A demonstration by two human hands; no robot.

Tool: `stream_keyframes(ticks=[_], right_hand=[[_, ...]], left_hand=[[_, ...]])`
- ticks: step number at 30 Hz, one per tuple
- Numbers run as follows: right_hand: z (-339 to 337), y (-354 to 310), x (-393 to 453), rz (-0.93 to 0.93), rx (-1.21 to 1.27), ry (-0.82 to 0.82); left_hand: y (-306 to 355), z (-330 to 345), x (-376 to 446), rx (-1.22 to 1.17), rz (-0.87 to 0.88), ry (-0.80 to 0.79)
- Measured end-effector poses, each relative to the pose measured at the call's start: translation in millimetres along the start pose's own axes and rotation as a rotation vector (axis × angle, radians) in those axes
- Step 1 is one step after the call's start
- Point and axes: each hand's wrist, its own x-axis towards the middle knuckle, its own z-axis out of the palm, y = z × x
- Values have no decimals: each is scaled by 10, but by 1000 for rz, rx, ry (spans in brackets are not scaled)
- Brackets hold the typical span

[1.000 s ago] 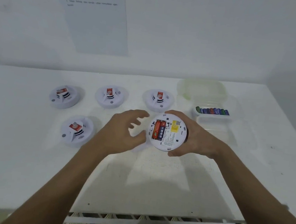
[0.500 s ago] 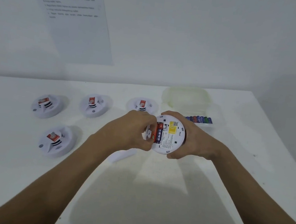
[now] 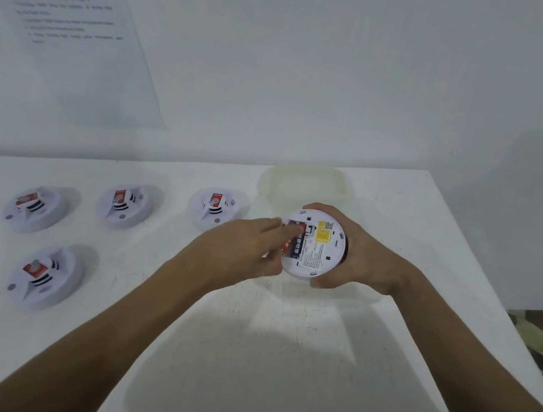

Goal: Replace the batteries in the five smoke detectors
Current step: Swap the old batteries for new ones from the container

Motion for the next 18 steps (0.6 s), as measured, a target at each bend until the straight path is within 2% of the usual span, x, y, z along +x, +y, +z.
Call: stream_keyframes(ticks=[3, 9, 13, 18], right_hand=[[-135, 31, -65, -13, -4, 46], [-358, 42, -267, -14, -48, 108], [-427, 43, -354, -20, -79, 166], [-470, 80, -464, -8, -93, 176]], left_hand=[[60, 90, 110, -6, 32, 31], [179, 209, 406, -347, -275, 97], [290, 215, 495, -353, -385, 103], [174, 140, 443, -551, -554, 93]])
